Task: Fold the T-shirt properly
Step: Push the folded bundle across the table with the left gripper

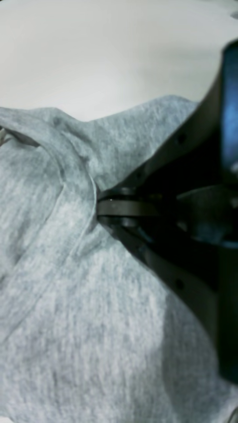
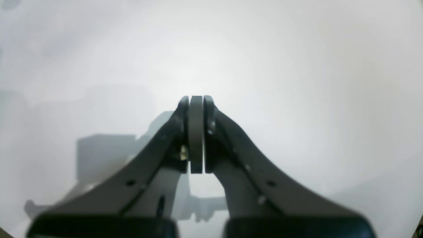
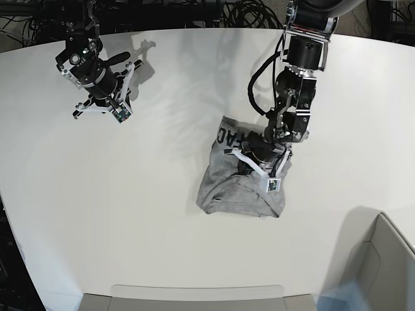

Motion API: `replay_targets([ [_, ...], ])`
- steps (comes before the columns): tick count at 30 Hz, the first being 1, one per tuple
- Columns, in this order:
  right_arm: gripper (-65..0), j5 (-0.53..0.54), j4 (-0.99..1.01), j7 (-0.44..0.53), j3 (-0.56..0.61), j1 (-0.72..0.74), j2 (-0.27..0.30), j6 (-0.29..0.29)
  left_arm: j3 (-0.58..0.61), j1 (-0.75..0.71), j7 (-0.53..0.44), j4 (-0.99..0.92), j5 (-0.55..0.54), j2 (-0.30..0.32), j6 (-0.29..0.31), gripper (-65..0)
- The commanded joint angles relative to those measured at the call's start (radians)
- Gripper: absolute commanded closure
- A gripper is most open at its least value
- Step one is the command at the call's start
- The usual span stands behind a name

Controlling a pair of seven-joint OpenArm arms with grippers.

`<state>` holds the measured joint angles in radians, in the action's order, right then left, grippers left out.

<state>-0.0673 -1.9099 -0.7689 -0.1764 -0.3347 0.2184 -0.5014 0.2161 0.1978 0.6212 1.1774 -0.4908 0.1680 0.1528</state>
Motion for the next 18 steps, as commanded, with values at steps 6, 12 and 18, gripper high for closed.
replay_targets([
  [6, 0.0, 0.005, -0.021, 0.019, -0.004, 0.007, 0.006, -0.003, -0.091, -0.045, 0.065, -0.003, 0.059, 0.127, -0.029, 0.0],
  [12, 0.0, 0.005, -0.021, 0.019, -0.004, 0.007, 0.006, -0.003, -0.148, -0.047, 0.07, -0.003, 0.059, 0.227, -0.028, 0.0],
  [18, 0.0, 0.005, -0.021, 0.019, -0.004, 0.006, 0.008, -0.003, -0.149, -0.067, 0.067, -0.003, 0.059, 0.282, -0.028, 0.0],
])
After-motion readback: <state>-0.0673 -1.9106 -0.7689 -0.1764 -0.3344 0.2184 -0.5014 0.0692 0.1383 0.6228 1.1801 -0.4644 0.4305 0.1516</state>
